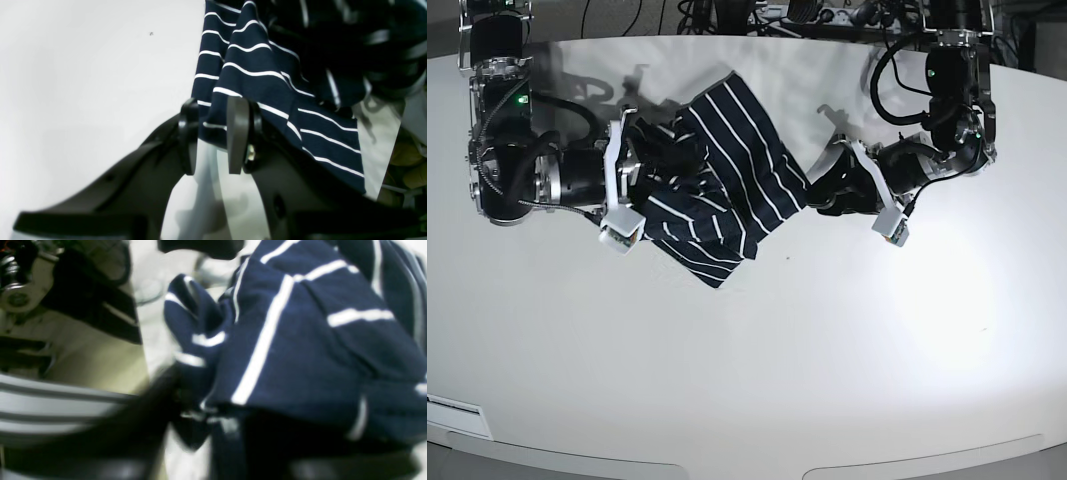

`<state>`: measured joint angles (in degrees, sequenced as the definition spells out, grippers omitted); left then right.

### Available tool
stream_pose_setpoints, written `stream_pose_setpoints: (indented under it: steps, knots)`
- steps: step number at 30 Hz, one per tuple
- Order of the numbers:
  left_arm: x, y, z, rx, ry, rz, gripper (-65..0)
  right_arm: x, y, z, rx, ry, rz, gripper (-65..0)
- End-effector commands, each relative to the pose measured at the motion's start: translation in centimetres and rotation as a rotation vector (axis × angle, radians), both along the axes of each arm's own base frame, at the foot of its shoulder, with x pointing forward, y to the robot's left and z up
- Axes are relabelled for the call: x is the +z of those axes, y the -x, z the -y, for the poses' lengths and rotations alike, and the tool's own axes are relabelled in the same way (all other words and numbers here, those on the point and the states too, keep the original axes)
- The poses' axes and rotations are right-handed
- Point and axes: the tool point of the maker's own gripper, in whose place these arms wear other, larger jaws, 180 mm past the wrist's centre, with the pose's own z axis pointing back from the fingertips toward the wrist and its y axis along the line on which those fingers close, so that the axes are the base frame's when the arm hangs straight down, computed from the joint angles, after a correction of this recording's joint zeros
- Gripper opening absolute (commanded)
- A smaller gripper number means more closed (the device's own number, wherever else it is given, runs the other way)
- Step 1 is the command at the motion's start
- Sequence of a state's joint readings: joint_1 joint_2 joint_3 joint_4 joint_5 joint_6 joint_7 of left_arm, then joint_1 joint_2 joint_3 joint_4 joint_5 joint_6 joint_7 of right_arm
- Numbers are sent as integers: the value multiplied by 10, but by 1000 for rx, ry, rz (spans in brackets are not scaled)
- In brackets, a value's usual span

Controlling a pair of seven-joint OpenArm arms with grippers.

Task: Fold the T-shirt properly
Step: 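Push the folded bundle toward the left gripper with the right gripper, then lift the bundle edge with the right gripper and fold it over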

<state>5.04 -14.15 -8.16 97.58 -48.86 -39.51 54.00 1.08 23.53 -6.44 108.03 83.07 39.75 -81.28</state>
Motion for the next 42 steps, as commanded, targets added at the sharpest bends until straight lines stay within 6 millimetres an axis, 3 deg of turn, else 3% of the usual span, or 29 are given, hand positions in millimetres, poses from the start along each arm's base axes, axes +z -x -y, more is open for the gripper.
stream_pose_setpoints:
  steps: [1, 2, 11, 17, 23, 27, 33, 38, 42]
  knots:
    - [16, -8, 2, -1, 30, 56, -488, 14, -1, -6, 23, -42, 33, -290]
    - [17, -9, 2, -1, 31, 59, -488, 13, 2, -10, 46, -41, 27, -255]
    - [17, -9, 2, -1, 31, 59, -488, 4, 28, -34, 171, -39, -15, -258]
    - [17, -9, 2, -1, 31, 60, -488, -44, 9, -31, 107, 226, 131, -258]
    - [17, -9, 2, 0, 31, 60, -488, -55, 4, -49, 114, 267, 289, -263]
    - [17, -9, 2, 0, 31, 60, -488, -44, 6, -58, 140, 278, 395, -263]
    - [17, -9, 2, 0, 32, 61, -488, 3, 15, -74, 164, 196, 540, -263]
    - [19, -11, 2, 6, 37, 70, -488, 20, 36, -87, 198, 54, 461, -319]
    - [19, -11, 2, 8, 37, 74, -488, 26, 50, -101, 217, -17, 419, -325]
